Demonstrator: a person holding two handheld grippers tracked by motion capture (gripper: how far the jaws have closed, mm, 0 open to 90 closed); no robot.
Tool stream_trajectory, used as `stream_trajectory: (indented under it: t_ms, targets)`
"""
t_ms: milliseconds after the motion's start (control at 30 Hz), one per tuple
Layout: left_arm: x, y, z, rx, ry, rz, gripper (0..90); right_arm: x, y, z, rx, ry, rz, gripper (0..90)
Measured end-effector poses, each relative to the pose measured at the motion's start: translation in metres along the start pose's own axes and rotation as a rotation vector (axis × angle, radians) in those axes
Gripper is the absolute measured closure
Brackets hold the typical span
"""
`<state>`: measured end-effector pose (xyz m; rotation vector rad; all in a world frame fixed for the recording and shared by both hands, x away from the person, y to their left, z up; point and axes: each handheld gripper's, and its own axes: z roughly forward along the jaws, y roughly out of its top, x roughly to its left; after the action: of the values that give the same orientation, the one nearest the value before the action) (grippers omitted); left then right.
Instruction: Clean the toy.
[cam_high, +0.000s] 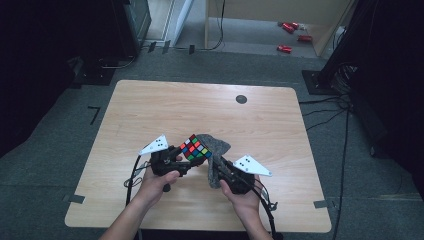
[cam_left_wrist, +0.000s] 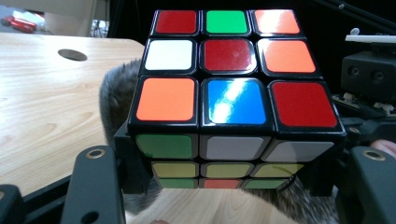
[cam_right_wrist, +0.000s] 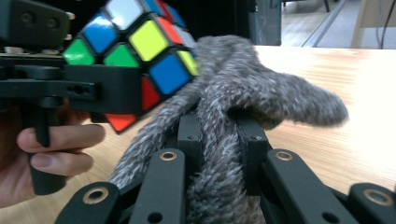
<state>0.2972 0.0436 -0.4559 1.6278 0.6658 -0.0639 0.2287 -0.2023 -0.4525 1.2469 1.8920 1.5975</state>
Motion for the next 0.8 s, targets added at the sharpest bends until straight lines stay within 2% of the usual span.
stream_trajectory:
  t_ms: [100, 267, 400, 467, 533, 633, 733, 800]
  targets:
    - [-0.001, -0.003, 0.003, -0.001, -0.001, -0.028, 35.0, 0.003, -0.003, 0.003, 0.009, 0.014, 0.008, 76.5]
    - [-0.003, -0.005, 0.007, 0.005, 0.006, -0.018, 35.1, 0.010, -0.011, 0.010, 0.058, 0.033, -0.008, 76.8]
    - [-0.003, -0.005, 0.006, 0.005, 0.021, -0.012, 35.0, 0.015, -0.015, 0.015, 0.104, 0.077, -0.043, 76.6]
    - [-0.002, -0.004, 0.004, 0.002, 0.027, -0.009, 35.1, 0.016, -0.015, 0.016, 0.108, 0.059, -0.073, 76.6]
    - [-0.001, -0.002, 0.001, -0.006, 0.028, -0.015, 35.1, 0.011, -0.011, 0.013, 0.091, 0.037, -0.059, 76.6]
    - [0.002, -0.001, -0.001, -0.016, 0.026, -0.025, 35.1, 0.000, -0.004, 0.003, 0.029, 0.004, -0.018, 76.8]
    - [0.002, -0.001, -0.001, -0.018, 0.016, -0.037, 35.0, -0.003, 0.000, -0.003, -0.019, 0.016, -0.006, 76.7]
    - [0.001, -0.001, 0.001, -0.021, 0.011, -0.040, 35.1, 0.001, -0.001, -0.001, -0.011, 0.030, -0.025, 76.7]
